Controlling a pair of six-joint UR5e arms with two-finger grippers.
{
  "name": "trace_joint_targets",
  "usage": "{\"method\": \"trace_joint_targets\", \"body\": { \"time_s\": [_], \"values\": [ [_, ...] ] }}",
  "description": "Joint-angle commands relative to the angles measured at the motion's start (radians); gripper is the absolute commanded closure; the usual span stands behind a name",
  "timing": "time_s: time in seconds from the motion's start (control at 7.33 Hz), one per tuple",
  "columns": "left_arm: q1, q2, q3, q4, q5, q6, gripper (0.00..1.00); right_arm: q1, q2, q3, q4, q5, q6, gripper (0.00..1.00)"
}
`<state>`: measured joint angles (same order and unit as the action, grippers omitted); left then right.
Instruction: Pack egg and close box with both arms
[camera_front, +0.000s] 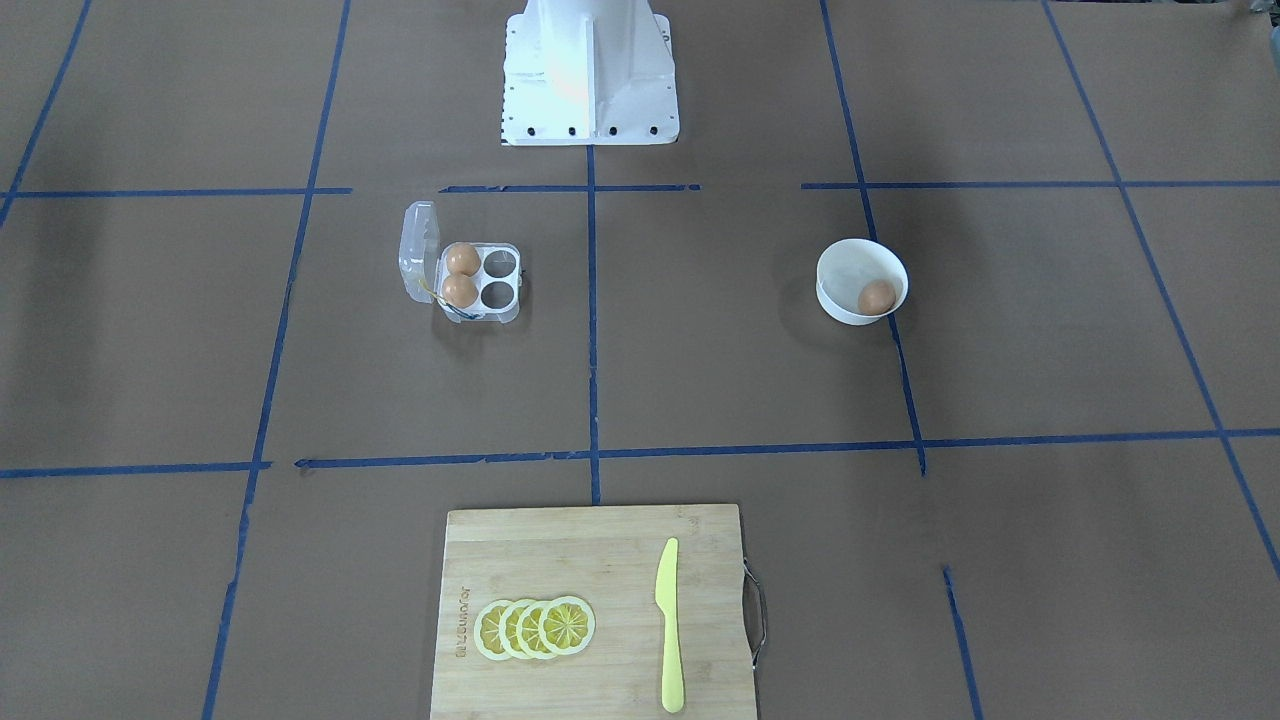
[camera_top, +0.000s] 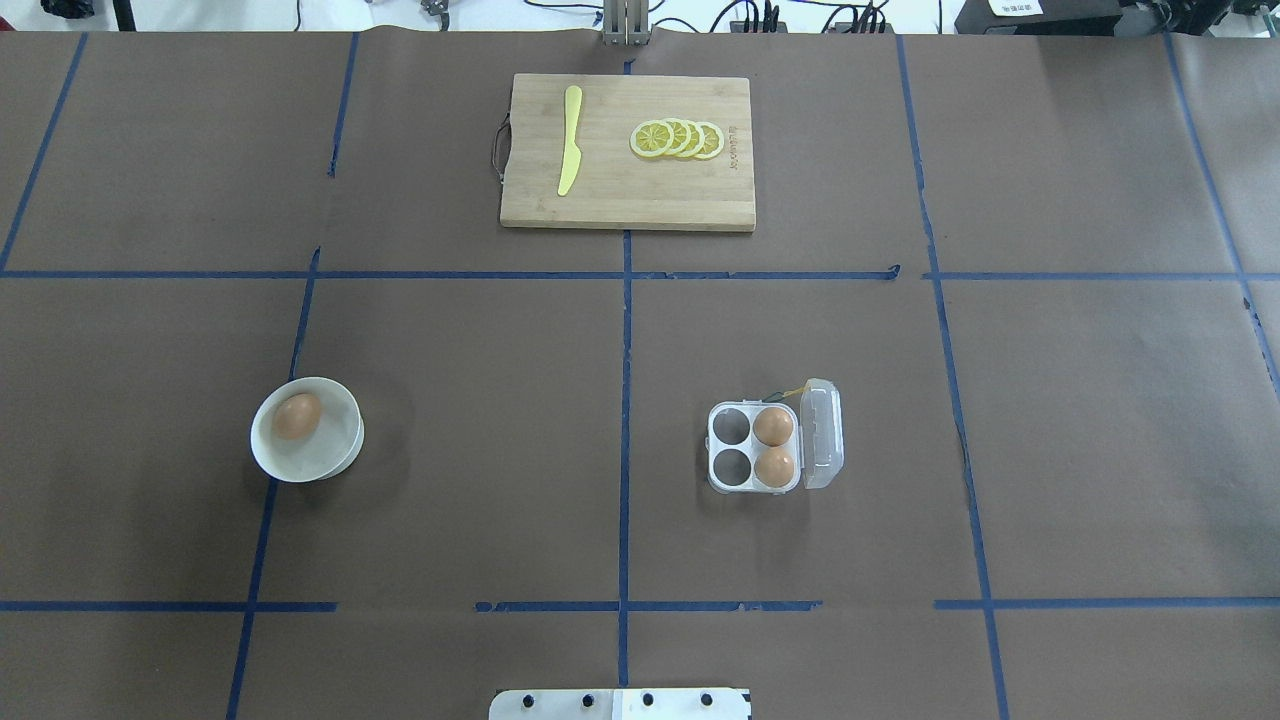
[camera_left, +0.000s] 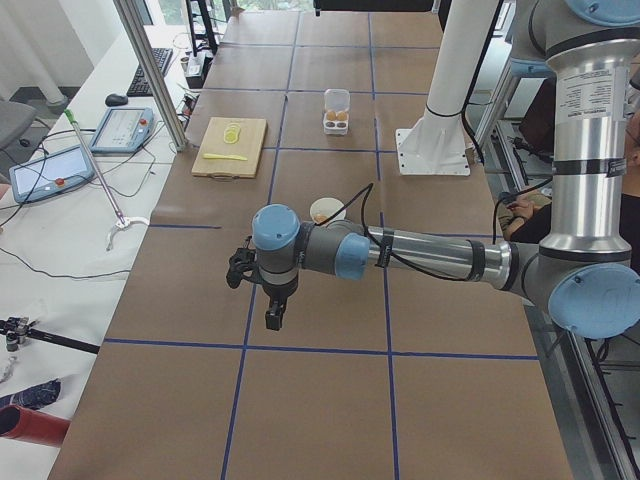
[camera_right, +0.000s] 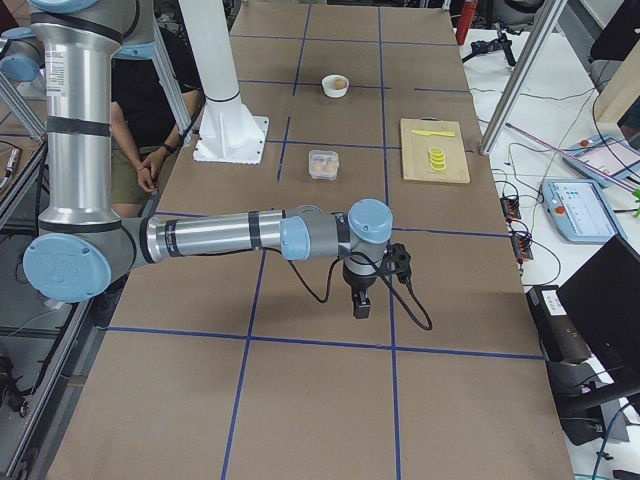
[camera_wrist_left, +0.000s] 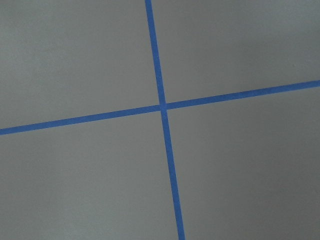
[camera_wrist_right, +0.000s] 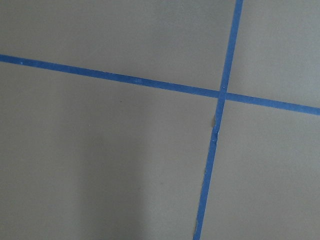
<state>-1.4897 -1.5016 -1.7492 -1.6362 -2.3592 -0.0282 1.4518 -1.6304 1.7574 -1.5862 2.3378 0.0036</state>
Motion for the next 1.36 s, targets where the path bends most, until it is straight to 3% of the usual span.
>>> {"method": "trace_joint_targets", "body": {
  "time_s": [0.0,0.68,0.95,1.09,1.23],
  "values": [
    [0.000,-0.003,-0.018,-0.011,-0.014,-0.004,0.00,0.001,-0.002,0.001,0.000,0.005,0.002,0.00],
    [0.023,-0.017,-0.006,-0.054,0.009,0.004,0.00,0.001,0.009,-0.004,0.000,0.015,0.018,0.00],
    [0.031,0.024,0.002,-0.233,-0.011,-0.003,0.00,-0.001,0.009,-0.004,0.005,0.015,0.019,0.00],
    [0.087,0.024,0.002,-0.282,-0.072,-0.012,0.00,-0.001,0.010,-0.009,0.008,0.015,0.018,0.00],
    [0.148,0.023,-0.009,-0.318,-0.074,-0.069,0.00,-0.001,0.010,-0.006,0.014,0.015,0.021,0.00]
  ]
}}
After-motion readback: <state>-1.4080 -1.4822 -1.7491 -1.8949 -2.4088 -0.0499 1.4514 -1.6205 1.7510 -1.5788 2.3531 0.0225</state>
